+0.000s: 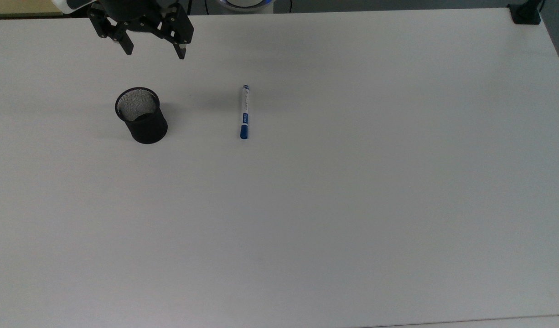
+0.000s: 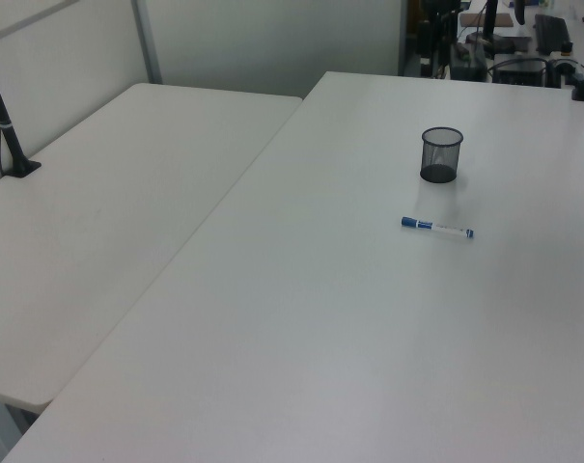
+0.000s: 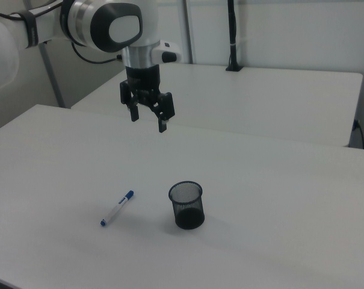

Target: Insert the marker

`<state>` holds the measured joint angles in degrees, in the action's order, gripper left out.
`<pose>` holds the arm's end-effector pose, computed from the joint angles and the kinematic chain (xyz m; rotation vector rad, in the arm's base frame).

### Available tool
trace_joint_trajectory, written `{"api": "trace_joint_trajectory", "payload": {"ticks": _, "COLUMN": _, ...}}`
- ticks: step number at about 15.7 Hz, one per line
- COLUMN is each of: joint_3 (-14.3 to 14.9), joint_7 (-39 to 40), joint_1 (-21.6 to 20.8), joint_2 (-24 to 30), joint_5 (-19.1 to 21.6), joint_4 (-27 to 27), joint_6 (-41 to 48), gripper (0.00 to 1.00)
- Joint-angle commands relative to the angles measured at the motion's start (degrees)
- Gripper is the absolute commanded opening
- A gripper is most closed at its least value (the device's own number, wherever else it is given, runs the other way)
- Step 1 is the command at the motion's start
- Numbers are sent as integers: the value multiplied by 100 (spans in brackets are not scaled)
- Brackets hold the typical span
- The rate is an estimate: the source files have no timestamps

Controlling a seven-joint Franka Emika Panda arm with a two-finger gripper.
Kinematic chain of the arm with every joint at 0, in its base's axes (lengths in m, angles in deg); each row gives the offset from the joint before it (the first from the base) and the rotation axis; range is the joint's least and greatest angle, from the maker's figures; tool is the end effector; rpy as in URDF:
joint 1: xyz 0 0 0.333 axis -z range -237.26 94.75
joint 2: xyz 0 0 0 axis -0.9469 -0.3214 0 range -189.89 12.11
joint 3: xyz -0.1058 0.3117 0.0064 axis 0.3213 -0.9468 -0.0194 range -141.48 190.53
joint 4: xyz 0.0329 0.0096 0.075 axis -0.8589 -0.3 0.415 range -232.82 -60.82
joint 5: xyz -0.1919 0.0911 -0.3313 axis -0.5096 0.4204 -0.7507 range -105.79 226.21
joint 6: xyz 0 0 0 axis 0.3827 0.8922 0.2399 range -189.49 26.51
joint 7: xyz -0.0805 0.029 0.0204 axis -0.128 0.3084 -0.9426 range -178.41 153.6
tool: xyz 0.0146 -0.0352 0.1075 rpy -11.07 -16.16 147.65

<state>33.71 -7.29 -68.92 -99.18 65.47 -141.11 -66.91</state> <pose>0.6045 -0.1042 0.5779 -3.0688 0.1770 0.0397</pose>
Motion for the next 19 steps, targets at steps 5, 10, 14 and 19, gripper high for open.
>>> {"api": "trace_joint_trajectory", "payload": {"ticks": 5, "joint_3": 30, "joint_7": -2, "joint_1": -23, "joint_2": 98, "joint_5": 11, "joint_4": -44, "joint_6": 136, "gripper": 100}}
{"api": "trace_joint_trajectory", "payload": {"ticks": 10, "joint_3": 30, "joint_7": 42, "joint_1": -14, "joint_2": 89, "joint_5": 19, "joint_4": -44, "joint_6": 119, "gripper": 100}}
{"api": "trace_joint_trajectory", "payload": {"ticks": 14, "joint_3": 13, "joint_7": 95, "joint_1": -49, "joint_2": 72, "joint_5": -42, "joint_4": -61, "joint_6": 136, "gripper": 100}}
{"api": "trace_joint_trajectory", "payload": {"ticks": 19, "joint_3": 4, "joint_7": 341, "joint_1": -154, "joint_2": 10, "joint_5": -16, "joint_4": -105, "joint_6": 136, "gripper": 100}}
